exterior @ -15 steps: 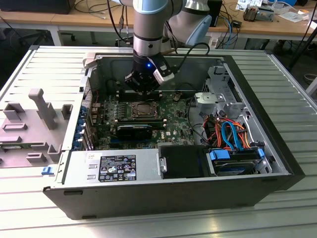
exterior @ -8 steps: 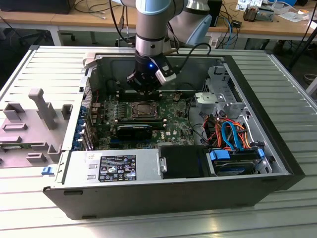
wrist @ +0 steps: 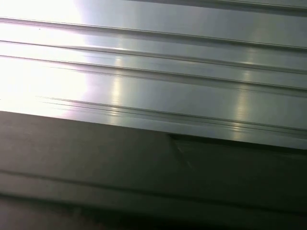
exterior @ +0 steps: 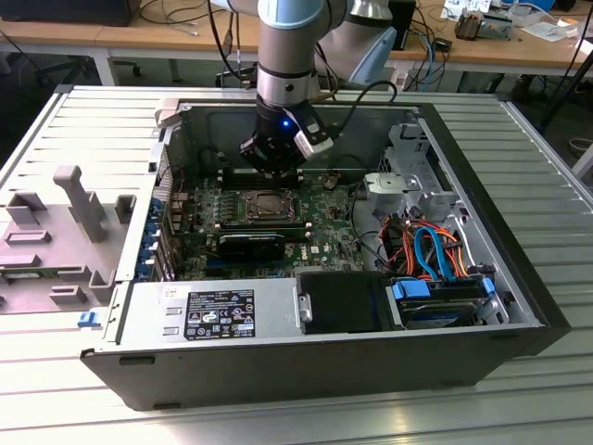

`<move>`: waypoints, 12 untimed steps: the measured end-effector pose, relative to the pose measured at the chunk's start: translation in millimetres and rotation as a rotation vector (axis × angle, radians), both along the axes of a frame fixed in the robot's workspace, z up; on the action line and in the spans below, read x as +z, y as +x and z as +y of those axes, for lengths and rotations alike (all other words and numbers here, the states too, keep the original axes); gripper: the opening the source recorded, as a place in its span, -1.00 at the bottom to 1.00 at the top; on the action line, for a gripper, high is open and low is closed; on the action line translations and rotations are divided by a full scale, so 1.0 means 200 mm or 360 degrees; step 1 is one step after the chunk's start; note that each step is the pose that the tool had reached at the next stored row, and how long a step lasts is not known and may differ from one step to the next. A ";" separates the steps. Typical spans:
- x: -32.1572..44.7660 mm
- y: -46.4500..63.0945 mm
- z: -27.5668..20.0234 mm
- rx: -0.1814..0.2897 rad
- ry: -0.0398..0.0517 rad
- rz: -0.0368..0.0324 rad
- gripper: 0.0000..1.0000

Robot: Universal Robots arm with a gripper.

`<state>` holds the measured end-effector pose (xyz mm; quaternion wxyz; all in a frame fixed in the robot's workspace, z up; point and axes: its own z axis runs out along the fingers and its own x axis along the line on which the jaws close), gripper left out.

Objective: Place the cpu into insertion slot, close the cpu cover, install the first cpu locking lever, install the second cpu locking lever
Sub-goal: 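Install the first cpu locking lever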

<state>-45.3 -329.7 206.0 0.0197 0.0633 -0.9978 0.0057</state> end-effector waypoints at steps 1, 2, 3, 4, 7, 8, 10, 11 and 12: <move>0.000 0.00 0.000 0.0000 0.0000 0.0000 -0.79; 0.000 0.01 0.000 0.0000 0.0000 0.0000 -0.79; -0.001 0.01 0.000 0.0000 0.0000 0.0000 -0.79; -0.001 0.01 0.000 0.0000 0.0000 0.0001 -0.79; -0.002 0.03 -0.002 0.0000 0.0001 0.0001 -0.79; -0.003 0.03 -0.003 0.0000 0.0001 0.0001 -0.79; -0.003 0.03 -0.004 0.0000 0.0001 0.0002 -0.79; -0.003 0.03 -0.005 0.0000 0.0001 0.0001 -0.79; -0.004 0.04 -0.006 0.0000 0.0001 0.0001 -0.79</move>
